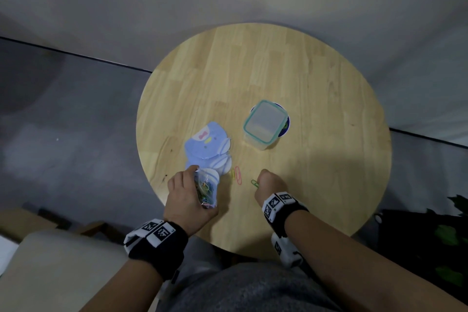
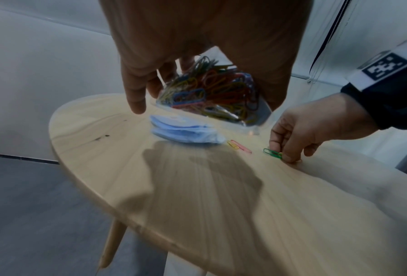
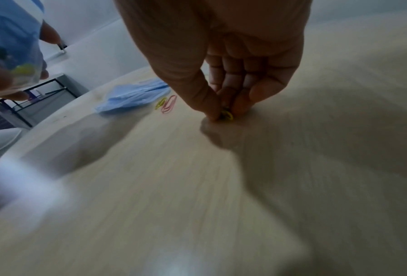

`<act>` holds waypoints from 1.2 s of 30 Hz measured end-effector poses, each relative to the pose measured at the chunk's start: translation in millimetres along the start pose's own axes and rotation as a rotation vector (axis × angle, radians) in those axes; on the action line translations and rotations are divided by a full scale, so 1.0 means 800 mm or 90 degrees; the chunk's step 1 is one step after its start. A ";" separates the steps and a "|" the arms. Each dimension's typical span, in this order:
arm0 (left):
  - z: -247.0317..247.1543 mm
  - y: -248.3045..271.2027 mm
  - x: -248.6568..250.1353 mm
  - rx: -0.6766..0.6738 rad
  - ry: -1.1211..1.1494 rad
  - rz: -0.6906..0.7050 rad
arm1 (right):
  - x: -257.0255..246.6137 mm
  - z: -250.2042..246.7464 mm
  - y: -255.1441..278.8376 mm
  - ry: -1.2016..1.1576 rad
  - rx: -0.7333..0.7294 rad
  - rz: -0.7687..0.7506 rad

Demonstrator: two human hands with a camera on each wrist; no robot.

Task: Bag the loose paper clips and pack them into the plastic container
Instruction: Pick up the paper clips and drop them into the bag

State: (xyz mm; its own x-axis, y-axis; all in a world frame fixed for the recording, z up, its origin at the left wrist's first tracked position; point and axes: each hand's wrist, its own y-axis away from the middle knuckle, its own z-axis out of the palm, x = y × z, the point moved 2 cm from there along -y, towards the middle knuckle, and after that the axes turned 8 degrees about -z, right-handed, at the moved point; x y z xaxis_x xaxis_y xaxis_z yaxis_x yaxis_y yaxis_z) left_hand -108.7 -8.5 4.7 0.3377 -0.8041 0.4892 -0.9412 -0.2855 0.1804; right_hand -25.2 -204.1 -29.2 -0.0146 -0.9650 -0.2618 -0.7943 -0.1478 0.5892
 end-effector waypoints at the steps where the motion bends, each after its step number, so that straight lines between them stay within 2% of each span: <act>1: 0.000 0.001 0.000 0.004 0.003 0.001 | -0.001 0.000 0.000 0.017 -0.006 -0.010; 6: 0.004 0.002 0.000 -0.003 0.001 0.003 | 0.005 0.003 -0.006 0.042 -0.040 -0.063; 8: 0.006 0.001 -0.001 -0.010 0.001 0.000 | 0.003 0.000 -0.013 0.002 -0.052 -0.050; 13: 0.006 -0.001 -0.005 -0.008 -0.008 0.000 | -0.042 -0.017 -0.022 -0.137 0.033 -0.012; 17: -0.002 0.001 -0.012 0.013 0.004 -0.007 | -0.070 -0.012 -0.027 -0.153 -0.011 -0.007; 22: -0.008 0.005 -0.020 0.017 0.015 -0.026 | -0.080 -0.011 -0.029 -0.078 0.025 -0.023; 36: 0.009 -0.007 -0.014 -0.027 -0.003 -0.005 | -0.056 0.001 -0.025 0.066 0.019 -0.108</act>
State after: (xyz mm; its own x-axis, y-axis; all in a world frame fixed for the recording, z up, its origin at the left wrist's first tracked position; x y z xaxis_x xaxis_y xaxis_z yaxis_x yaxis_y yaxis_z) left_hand -107.5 -1.3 -7.9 0.3456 -0.8044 0.4832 -0.9372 -0.2701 0.2207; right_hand -9.0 -157.8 -29.6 0.1819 -0.9442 -0.2745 -0.7974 -0.3050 0.5207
